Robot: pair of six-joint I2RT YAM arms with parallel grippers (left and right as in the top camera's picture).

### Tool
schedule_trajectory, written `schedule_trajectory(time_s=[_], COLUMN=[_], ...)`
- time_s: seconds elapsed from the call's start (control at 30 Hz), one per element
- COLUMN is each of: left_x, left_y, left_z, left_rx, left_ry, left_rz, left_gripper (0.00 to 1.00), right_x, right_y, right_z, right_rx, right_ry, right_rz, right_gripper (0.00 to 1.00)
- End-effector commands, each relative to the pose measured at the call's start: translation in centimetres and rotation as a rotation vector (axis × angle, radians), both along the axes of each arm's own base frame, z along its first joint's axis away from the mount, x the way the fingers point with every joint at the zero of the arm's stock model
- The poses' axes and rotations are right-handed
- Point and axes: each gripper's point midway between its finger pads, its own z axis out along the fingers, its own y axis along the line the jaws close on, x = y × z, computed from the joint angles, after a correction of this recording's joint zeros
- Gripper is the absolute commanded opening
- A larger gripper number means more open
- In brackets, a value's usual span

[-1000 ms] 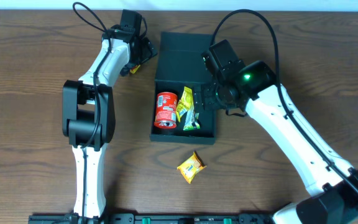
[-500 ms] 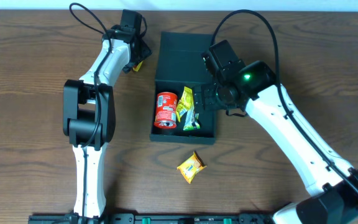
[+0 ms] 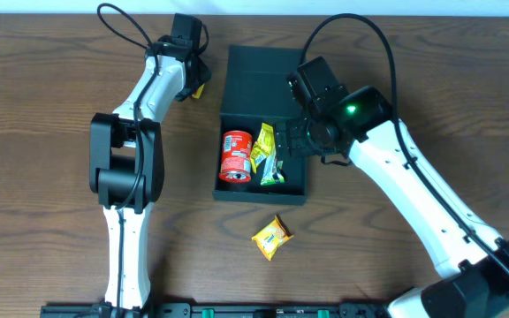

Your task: Pack container

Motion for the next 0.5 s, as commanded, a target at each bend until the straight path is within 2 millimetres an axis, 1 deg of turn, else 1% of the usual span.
schedule_trajectory(time_s=[0.0,0.07,0.17,0.27,0.3,0.47], left_x=[-0.2,-0.25,-0.26,-0.32,-0.36,-0.6], left_y=[0.98,1.03,1.03,1.05,1.05,1.1], left_z=[-1.5,-1.52,-1.53,-1.55,-1.57,-1.66], left_rx=[0.047,0.047,0.047,0.048,0.048,0.052], left_ry=[0.026,0.028,0.029,0.031,0.033,0.044], left_rz=[0.017,0.018,0.018,0.017,0.017,0.014], left_gripper=[0.48,0.44,0.35,0.31,0.27,0.23], right_x=[0.0,0.0,0.03,0.08,0.07,0.08], right_y=[-0.11,-0.11,-0.1,-0.07,-0.07,-0.07], right_z=[0.62,0.62,0.63,0.65,0.65,0.65], right_rx=[0.002,0.002,0.003,0.004,0.004,0.004], right_ry=[-0.02,-0.02,-0.021,-0.023,-0.023,-0.023], right_rz=[-0.009,-0.009,-0.01,-0.009,-0.009,-0.009], right_gripper=[0.99,0.99,0.99,0.99,0.99,0.99])
